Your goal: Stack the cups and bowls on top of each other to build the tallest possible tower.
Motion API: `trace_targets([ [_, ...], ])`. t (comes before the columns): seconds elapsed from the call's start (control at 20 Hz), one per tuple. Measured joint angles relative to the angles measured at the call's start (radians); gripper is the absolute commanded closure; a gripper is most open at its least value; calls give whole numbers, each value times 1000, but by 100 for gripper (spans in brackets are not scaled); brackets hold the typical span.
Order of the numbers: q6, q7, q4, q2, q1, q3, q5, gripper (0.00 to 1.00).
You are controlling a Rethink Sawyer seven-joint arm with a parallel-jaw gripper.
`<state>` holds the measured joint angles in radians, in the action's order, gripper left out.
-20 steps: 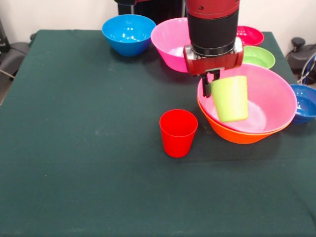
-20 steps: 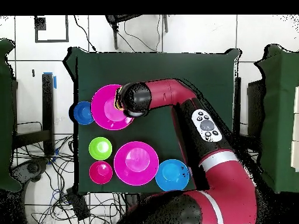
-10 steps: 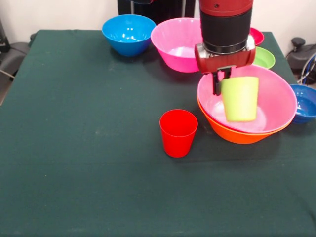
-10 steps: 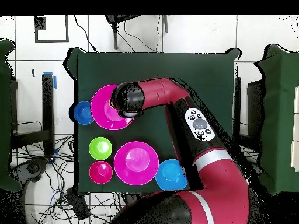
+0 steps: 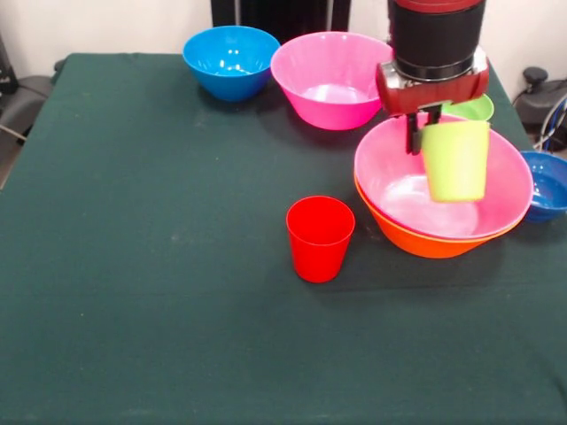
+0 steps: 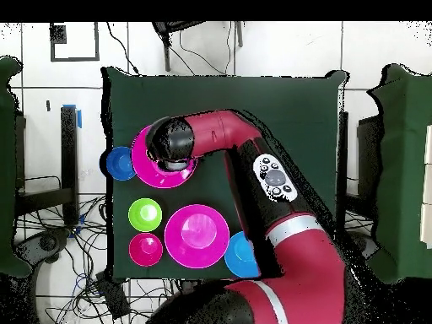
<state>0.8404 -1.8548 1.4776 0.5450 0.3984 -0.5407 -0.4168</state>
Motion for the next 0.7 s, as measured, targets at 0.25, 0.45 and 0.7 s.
trace_targets([
  [0.25, 54, 0, -11, -26, -58, 20, -1, 100],
  [0.45, 95, 0, -32, -67, -101, 38, -3, 100],
  [0.7, 161, 0, -82, -130, -146, 59, -6, 100],
])
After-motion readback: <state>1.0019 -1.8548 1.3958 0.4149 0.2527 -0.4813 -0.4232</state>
